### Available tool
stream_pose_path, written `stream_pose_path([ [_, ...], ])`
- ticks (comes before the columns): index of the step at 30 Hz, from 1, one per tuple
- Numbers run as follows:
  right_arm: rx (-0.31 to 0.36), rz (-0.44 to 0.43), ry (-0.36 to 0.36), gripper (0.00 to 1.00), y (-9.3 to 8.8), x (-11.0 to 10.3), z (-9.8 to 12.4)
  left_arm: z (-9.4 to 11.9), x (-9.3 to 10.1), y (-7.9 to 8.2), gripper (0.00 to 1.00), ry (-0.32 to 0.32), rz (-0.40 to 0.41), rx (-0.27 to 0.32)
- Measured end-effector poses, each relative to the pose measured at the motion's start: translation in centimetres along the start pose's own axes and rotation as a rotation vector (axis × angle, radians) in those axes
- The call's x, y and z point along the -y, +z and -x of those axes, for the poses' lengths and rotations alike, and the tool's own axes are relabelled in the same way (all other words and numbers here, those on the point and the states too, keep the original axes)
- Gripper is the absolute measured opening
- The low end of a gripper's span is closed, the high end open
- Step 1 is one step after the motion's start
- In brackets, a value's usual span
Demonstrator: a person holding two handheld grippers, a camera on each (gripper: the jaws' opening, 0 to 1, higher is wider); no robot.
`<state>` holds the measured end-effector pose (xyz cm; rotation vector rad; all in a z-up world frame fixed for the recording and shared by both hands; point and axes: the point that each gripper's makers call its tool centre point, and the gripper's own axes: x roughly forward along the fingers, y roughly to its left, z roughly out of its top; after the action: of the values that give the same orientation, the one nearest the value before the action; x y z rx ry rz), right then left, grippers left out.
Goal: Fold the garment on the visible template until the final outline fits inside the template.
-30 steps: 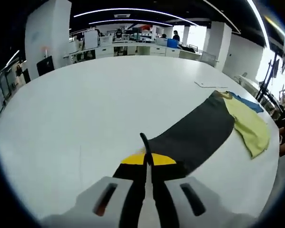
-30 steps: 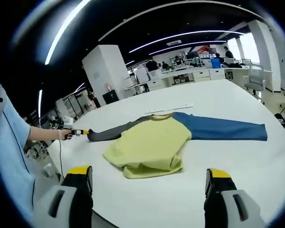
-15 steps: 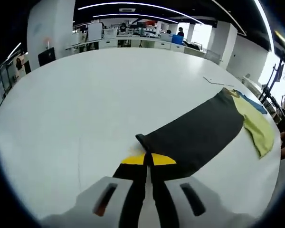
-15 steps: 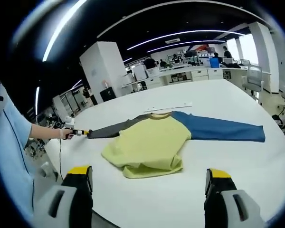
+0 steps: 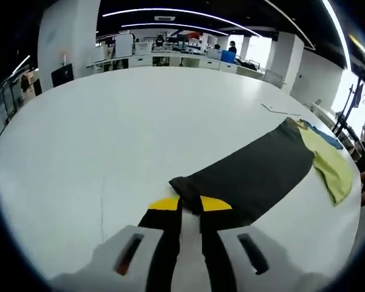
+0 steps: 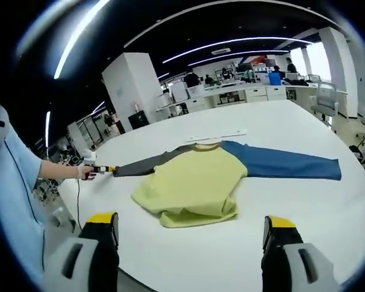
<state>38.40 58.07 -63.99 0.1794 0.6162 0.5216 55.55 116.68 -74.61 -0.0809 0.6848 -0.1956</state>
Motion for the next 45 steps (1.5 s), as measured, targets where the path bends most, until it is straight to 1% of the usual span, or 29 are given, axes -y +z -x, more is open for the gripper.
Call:
stream_pose_path([
  [2, 0.002, 0.000, 0.004, 1.00, 0.0, -0.1, -0.1, 0.3, 0.3, 0.2, 0.22, -0.013, -0.007, 0.018],
  [5, 0.010, -0.002, 0.014, 1.00, 0.2, -0.3, -0.3, 1.0, 1.2, 0.6, 0.31, -0.053, -0.013, 0.051],
  [6, 0.009, 0.001, 0.018, 1.00, 0.2, -0.4, -0.4, 1.2, 1.5, 0.6, 0.34, -0.062, -0.018, 0.053],
  [8, 0.004, 0.013, 0.033, 1.00, 0.1, -0.8, -0.6, 1.5, 1.9, 0.7, 0.44, -0.078, -0.029, 0.059],
  [10, -0.001, 0.020, 0.048, 1.00, 0.1, -1.0, -0.7, 2.1, 2.4, 0.7, 0.48, -0.093, -0.034, 0.063],
  [11, 0.000, 0.024, 0.057, 1.00, 0.2, -1.1, -0.8, 2.5, 2.6, 0.8, 0.48, -0.095, -0.040, 0.068],
  [12, 0.001, 0.030, 0.065, 1.00, 0.3, -1.1, -0.8, 3.0, 3.0, 1.1, 0.48, -0.102, -0.052, 0.085],
  [13, 0.000, 0.037, 0.075, 1.00, 0.3, -1.2, -0.9, 3.3, 3.3, 1.2, 0.49, -0.107, -0.050, 0.086],
  [14, 0.000, 0.044, 0.086, 1.00, 0.4, -1.1, -1.0, 3.8, 3.9, 1.5, 0.51, -0.123, -0.052, 0.099],
  [17, 0.001, 0.053, 0.125, 1.00, 0.5, -1.0, -1.3, 4.9, 5.5, 1.9, 0.57, -0.149, -0.060, 0.109],
  [18, 0.000, 0.053, 0.143, 1.00, 0.6, -1.0, -1.4, 5.3, 6.2, 2.1, 0.60, -0.167, -0.061, 0.121],
  [19, -0.002, 0.054, 0.149, 1.00, 0.5, -1.0, -1.4, 5.8, 7.1, 2.2, 0.65, -0.180, -0.061, 0.130],
  [20, -0.010, 0.062, 0.165, 1.00, 0.5, -1.0, -1.5, 6.2, 7.7, 2.3, 0.68, -0.189, -0.064, 0.136],
  [21, -0.021, 0.070, 0.185, 1.00, 0.4, -1.0, -1.5, 6.7, 8.8, 2.4, 0.72, -0.205, -0.073, 0.146],
  [23, -0.023, 0.083, 0.205, 1.00, 0.5, -1.0, -1.6, 7.4, 10.4, 2.2, 0.78, -0.230, -0.087, 0.139],
  [24, -0.023, 0.086, 0.216, 1.00, 0.6, -0.9, -1.6, 7.5, 10.7, 2.2, 0.82, -0.235, -0.089, 0.142],
  [26, -0.027, 0.096, 0.237, 1.00, 0.7, -0.8, -1.6, 8.1, 12.0, 2.0, 0.88, -0.260, -0.085, 0.148],
  [27, -0.022, 0.103, 0.246, 1.00, 0.9, -0.8, -1.6, 8.5, 13.0, 1.9, 0.91, -0.280, -0.100, 0.157],
  [28, -0.018, 0.105, 0.259, 1.00, 1.0, -0.7, -1.5, 8.7, 13.5, 1.9, 0.94, -0.285, -0.109, 0.161],
  [29, -0.018, 0.103, 0.265, 1.00, 1.0, -0.5, -1.4, 9.2, 14.4, 1.8, 0.96, -0.302, -0.111, 0.162],
  [30, -0.019, 0.103, 0.271, 1.00, 1.1, -0.3, -1.4, 9.5, 15.1, 1.9, 0.99, -0.316, -0.108, 0.175],
  [33, -0.012, 0.117, 0.291, 1.00, 1.3, 0.1, -1.1, 10.4, 16.9, 1.9, 0.99, -0.335, -0.141, 0.177],
  [35, -0.010, 0.112, 0.303, 1.00, 1.2, 0.6, -1.0, 10.8, 17.9, 1.9, 0.99, -0.334, -0.140, 0.179],
  [36, -0.012, 0.112, 0.307, 1.00, 1.2, 0.8, -1.0, 11.0, 18.3, 2.0, 0.99, -0.333, -0.140, 0.188],
  [39, -0.014, 0.118, 0.331, 1.00, 1.0, 1.4, -0.5, 10.7, 19.0, 2.0, 0.99, -0.327, -0.149, 0.192],
  [43, -0.025, 0.119, 0.348, 1.00, 0.7, 2.9, 0.0, 10.9, 20.7, 2.2, 0.99, -0.334, -0.147, 0.217],
  [45, -0.028, 0.124, 0.361, 1.00, 0.6, 3.4, 0.3, 10.8, 21.7, 2.0, 0.99, -0.332, -0.153, 0.213],
])
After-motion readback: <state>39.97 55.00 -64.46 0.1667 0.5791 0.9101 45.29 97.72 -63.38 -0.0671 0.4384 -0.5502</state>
